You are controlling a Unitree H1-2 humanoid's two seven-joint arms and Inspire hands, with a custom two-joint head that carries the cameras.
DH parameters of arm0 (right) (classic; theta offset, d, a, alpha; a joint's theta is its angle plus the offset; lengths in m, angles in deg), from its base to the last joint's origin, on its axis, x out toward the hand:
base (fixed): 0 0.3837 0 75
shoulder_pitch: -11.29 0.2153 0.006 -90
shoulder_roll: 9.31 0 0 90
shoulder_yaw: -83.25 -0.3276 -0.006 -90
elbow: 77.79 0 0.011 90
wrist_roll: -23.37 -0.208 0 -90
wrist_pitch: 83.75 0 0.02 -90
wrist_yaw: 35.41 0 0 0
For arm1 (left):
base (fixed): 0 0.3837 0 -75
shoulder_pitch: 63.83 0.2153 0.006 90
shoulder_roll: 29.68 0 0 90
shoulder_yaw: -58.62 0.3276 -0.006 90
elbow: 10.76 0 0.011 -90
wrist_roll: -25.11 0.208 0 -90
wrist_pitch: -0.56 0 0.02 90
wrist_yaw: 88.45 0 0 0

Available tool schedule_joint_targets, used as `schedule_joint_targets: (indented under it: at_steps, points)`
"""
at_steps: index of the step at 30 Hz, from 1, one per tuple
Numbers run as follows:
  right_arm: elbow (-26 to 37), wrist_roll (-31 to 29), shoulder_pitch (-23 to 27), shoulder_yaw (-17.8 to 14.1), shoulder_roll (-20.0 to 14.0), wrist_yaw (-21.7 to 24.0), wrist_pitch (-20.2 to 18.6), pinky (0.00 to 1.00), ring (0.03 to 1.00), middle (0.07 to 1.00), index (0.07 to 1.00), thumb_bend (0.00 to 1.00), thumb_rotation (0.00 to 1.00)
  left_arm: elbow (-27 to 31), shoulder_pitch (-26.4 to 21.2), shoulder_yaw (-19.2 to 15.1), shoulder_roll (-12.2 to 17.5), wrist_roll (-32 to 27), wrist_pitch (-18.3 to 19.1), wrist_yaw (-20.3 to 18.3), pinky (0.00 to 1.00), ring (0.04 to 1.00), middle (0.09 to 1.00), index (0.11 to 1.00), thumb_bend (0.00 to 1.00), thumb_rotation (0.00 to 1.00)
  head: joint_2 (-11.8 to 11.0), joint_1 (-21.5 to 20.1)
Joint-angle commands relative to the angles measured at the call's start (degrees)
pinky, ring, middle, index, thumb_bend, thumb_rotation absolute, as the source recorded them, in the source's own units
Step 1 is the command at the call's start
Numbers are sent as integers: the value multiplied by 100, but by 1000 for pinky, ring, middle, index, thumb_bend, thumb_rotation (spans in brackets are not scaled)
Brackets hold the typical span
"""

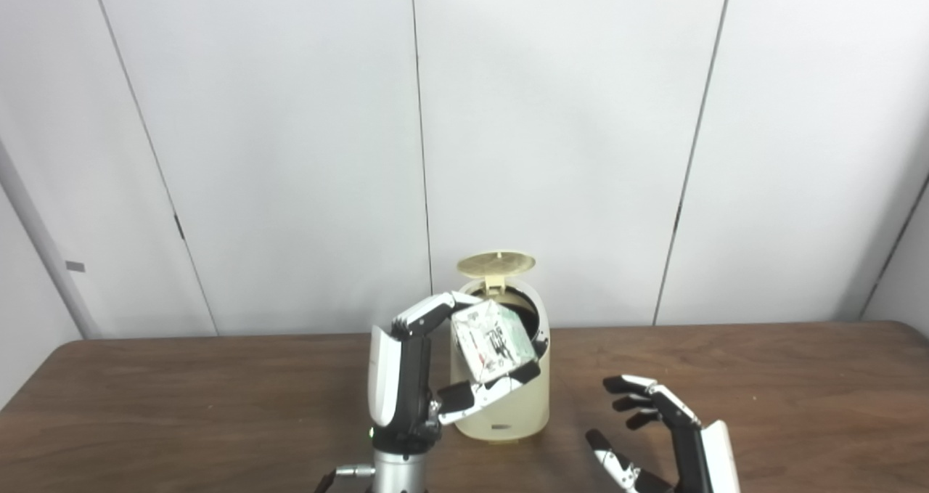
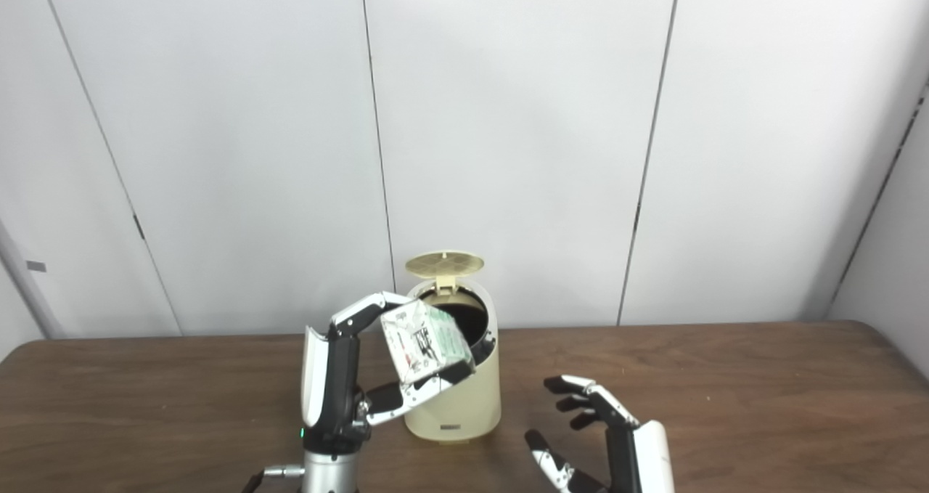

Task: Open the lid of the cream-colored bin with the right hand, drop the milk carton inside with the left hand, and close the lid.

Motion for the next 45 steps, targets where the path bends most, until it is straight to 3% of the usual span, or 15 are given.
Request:
schedule_joint_targets:
  at_steps: [1,11,17,30,36,45]
  points:
    - [-150,5,-425,213,360,-7,-16,481,603,660,649,298,42,26,-391,-27,-37,-27,-135,167,392,454,462,507,504,0,40,-63]
    - [55,154,-583,386,495,-46,-158,492,600,654,641,293,59,-342,-626,81,-31,147,-135,453,375,457,465,502,504,0,148,-187]
    - [145,170,-661,396,536,6,-223,486,599,655,643,294,98,-784,-867,286,50,476,-135,862,359,449,465,504,504,0,186,-191]
    - [310,239,-778,499,587,67,-392,513,624,656,639,289,152,-1630,-1251,541,221,765,-135,1344,415,457,458,511,504,0,234,-227]
    - [396,246,-858,573,633,129,-472,536,640,660,639,291,255,-1863,-1434,707,294,783,-136,1670,423,461,455,502,504,0,236,-334]
    - [672,398,-1126,693,661,123,-482,499,613,659,634,307,253,-2076,-1571,949,280,748,-135,1976,460,453,459,503,504,0,346,-419]
